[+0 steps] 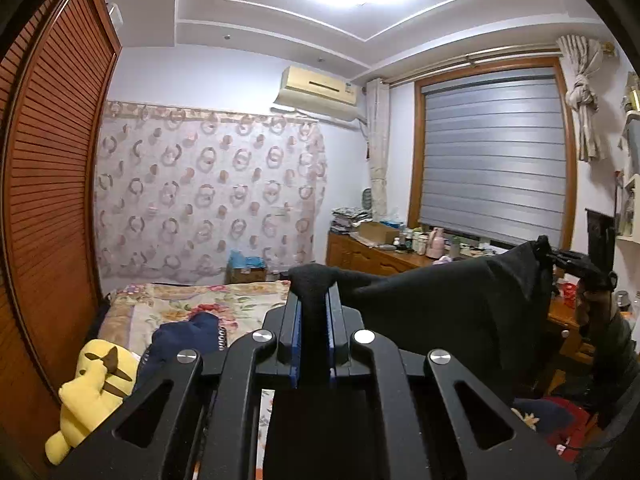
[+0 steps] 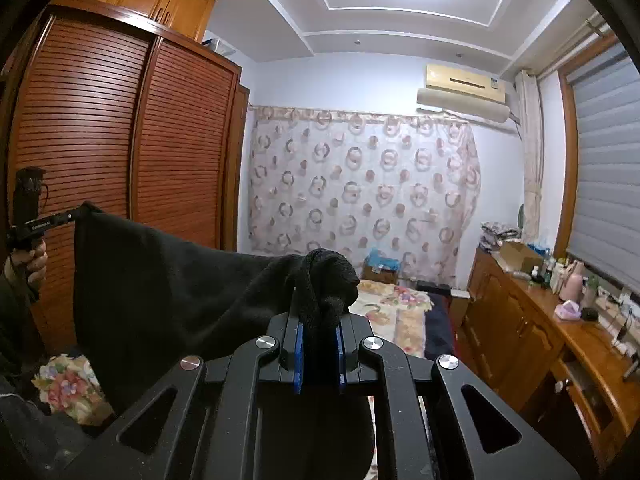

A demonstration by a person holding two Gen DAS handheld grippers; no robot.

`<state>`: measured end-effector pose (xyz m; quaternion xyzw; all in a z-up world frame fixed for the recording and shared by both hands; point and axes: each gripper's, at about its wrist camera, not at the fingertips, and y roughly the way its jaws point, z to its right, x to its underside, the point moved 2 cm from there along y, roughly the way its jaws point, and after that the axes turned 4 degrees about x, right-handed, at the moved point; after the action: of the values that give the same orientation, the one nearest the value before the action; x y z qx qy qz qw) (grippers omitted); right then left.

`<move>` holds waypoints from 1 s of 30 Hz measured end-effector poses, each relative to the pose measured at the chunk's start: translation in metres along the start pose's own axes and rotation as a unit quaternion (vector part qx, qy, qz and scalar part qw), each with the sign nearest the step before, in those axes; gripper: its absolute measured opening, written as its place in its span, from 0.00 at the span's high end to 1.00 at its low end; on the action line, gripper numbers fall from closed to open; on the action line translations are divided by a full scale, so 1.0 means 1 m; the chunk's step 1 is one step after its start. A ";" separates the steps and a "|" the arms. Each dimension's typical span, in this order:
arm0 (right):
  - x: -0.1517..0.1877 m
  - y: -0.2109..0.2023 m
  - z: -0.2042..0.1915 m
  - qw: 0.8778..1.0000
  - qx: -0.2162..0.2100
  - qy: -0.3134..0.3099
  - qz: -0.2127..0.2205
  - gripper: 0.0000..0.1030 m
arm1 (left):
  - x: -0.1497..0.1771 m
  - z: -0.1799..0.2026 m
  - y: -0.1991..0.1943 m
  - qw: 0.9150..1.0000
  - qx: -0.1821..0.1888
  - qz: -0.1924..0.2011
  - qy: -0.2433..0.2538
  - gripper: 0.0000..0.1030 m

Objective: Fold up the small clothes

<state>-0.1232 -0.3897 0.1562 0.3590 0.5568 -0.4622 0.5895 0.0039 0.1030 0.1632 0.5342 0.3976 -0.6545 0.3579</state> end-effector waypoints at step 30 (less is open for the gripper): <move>0.112 0.313 0.023 0.964 0.046 0.044 -0.257 0.49 | 0.155 -0.025 0.187 0.973 -0.050 -0.224 -0.021 0.20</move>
<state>0.1745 -0.3287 0.0197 0.2505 0.6341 -0.6067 0.4089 0.1547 0.0389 -0.0179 0.3992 0.5317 -0.7084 0.2368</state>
